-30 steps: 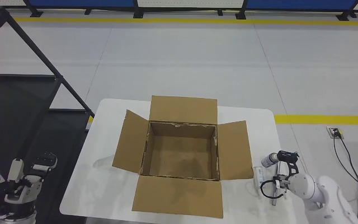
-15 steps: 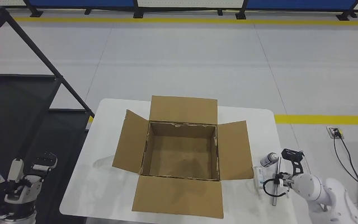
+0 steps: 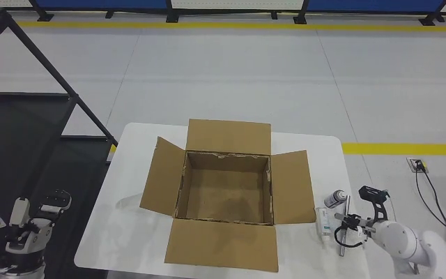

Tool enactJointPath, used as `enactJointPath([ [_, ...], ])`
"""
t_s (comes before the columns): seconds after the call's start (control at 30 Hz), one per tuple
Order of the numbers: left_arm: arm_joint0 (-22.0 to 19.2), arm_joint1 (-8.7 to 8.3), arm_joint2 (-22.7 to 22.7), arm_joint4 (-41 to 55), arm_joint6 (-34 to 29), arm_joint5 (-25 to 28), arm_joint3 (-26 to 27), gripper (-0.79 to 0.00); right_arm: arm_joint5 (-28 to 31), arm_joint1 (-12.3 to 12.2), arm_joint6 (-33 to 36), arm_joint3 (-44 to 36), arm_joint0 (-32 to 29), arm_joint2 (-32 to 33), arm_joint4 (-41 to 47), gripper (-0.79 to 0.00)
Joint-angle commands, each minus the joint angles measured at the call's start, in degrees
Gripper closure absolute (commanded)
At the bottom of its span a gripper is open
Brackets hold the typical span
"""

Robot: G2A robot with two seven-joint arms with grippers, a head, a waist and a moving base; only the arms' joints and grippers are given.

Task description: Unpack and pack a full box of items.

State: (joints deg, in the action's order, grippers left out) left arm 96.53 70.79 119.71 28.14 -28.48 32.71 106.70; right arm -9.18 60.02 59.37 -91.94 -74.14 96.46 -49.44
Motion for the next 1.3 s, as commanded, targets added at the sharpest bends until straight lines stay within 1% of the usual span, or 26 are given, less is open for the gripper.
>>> enactJointPath([
  [0.0, 0.0, 0.0, 0.0, 0.0, 0.0, 0.0, 0.0, -0.785, 3.77, -0.18, -1.69, -0.92, -1.56, 1.52, 1.56, -0.785],
  [0.2, 0.0, 0.0, 0.0, 0.0, 0.0, 0.0, 0.0, -0.785, 17.01, -0.71, -6.11, -3.59, -8.62, 8.32, 10.42, -0.785],
  [0.27, 0.0, 0.0, 0.0, 0.0, 0.0, 0.0, 0.0, -0.785, 20.07, -0.88, -6.8, -4.42, -10.37, 9.64, 11.4, -0.785],
  [0.37, 0.0, 0.0, 0.0, 0.0, 0.0, 0.0, 0.0, -0.785, 22.65, -0.97, -8.42, -5.87, -12.45, 10.35, 12.11, -0.785],
  [0.73, 0.0, 0.0, 0.0, 0.0, 0.0, 0.0, 0.0, -0.785, 22.75, -1.0, -8.43, -6.17, -12.91, 10.48, 12.11, -0.785],
  [0.8, 0.0, 0.0, 0.0, 0.0, 0.0, 0.0, 0.0, -0.785, 22.42, -0.93, -10.06, -6.03, -13.28, 9.73, 11.33, -0.785],
  [1.03, 0.0, 0.0, 0.0, 0.0, 0.0, 0.0, 0.0, -0.785, 21.22, -0.85, -15.85, -6.97, -13.94, 5.98, 3.24, -0.785],
  [1.27, 0.0, 0.0, 0.0, 0.0, 0.0, 0.0, 0.0, -0.785, 20.65, -0.87, -17.59, -6.5, -14.22, 4.69, 0.7, -0.785],
])
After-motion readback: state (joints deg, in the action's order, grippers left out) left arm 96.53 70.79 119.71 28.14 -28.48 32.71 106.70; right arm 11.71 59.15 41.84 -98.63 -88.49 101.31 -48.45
